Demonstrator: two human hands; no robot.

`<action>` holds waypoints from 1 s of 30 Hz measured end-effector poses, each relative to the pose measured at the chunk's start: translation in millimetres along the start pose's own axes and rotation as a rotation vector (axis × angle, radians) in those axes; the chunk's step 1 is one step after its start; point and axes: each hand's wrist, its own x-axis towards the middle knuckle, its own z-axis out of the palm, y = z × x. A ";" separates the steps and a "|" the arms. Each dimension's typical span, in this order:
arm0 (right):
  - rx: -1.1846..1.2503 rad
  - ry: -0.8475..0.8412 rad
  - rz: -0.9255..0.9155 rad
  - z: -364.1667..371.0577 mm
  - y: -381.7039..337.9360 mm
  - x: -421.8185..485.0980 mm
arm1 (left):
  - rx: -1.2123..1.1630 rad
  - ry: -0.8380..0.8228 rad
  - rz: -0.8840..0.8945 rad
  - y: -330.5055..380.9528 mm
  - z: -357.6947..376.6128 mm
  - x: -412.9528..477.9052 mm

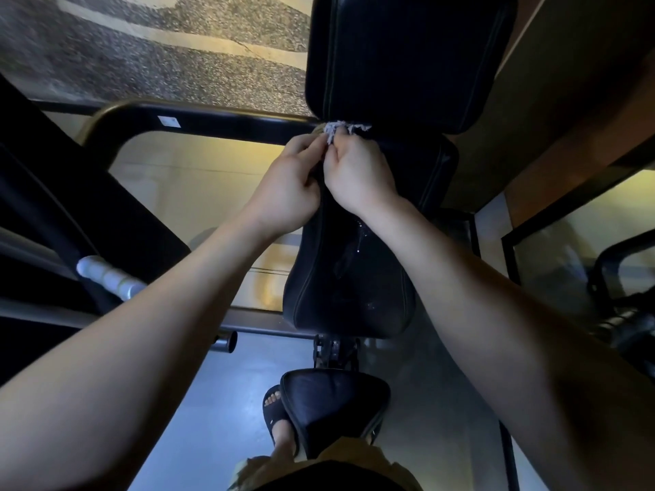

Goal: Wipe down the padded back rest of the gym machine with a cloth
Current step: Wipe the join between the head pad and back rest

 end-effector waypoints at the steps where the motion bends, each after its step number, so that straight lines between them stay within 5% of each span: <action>1: -0.002 0.001 0.006 1.5 -2.1 0.0 | -0.024 -0.003 -0.012 -0.2 -1.7 -1.1; 16: 0.022 -0.001 -0.067 11.3 -6.3 2.8 | -0.165 0.058 -0.141 9.1 -8.0 -8.0; 20: 0.026 -0.139 -0.099 39.3 -30.4 4.4 | -0.098 0.116 -0.306 -15.1 -18.0 -20.4; 30: 0.383 -0.079 -0.195 38.2 -28.4 -0.4 | -0.529 0.173 -0.530 -27.9 -38.4 -11.6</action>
